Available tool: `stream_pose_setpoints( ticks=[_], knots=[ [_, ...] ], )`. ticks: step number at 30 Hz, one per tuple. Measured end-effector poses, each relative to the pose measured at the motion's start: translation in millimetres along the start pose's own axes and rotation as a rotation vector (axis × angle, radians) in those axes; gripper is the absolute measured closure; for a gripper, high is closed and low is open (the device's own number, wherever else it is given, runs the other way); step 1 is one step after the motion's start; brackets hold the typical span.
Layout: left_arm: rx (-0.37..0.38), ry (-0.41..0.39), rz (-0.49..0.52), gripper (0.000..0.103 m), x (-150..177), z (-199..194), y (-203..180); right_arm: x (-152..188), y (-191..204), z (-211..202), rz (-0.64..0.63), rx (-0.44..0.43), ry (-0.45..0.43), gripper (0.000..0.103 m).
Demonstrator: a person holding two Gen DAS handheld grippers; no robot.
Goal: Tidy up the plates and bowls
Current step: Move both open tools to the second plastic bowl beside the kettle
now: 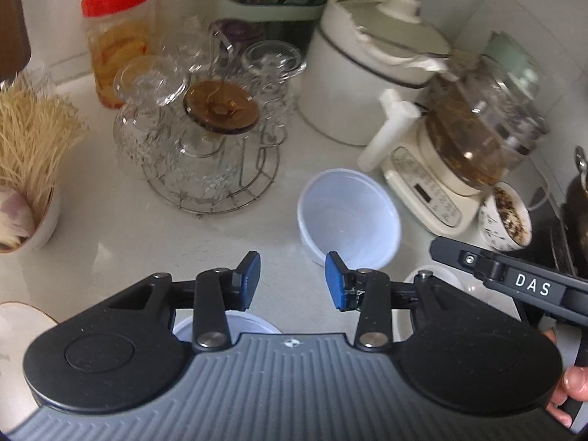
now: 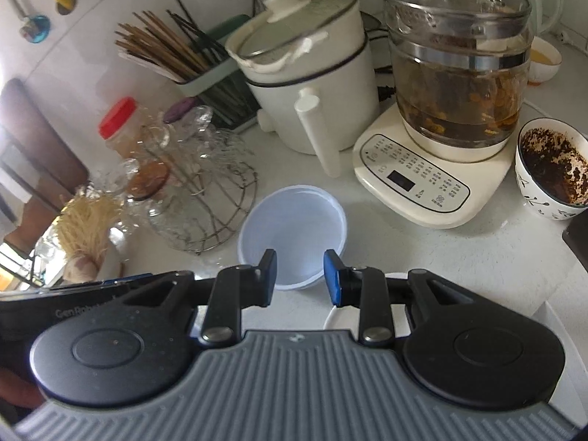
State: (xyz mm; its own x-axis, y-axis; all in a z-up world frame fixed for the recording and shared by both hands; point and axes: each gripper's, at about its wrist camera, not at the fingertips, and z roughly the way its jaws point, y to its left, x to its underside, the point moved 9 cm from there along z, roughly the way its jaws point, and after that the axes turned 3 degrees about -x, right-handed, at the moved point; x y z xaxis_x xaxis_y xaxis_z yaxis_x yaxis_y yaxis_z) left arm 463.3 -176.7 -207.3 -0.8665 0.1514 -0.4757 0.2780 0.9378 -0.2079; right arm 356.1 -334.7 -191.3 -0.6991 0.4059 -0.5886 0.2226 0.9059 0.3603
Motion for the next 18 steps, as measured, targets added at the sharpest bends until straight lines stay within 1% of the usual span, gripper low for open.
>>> stream_pose_setpoints(
  ticks=[4, 10, 18],
  knots=[
    [-0.011, 0.021, -0.024, 0.058, -3.4, 16.1, 6.4, -4.7, -10.0, 19.0, 0.024, 0.014, 0.028, 0.071],
    [0.010, 0.064, -0.058, 0.058, -6.8, 41.1, 4.9, -10.4, -28.2, 41.1, 0.019, 0.046, 0.067, 0.071],
    [0.014, 0.097, -0.088, 0.058, -13.5, 64.0, 0.8, -17.4, -41.9, 69.7, 0.031, 0.032, 0.131, 0.071]
  ],
)
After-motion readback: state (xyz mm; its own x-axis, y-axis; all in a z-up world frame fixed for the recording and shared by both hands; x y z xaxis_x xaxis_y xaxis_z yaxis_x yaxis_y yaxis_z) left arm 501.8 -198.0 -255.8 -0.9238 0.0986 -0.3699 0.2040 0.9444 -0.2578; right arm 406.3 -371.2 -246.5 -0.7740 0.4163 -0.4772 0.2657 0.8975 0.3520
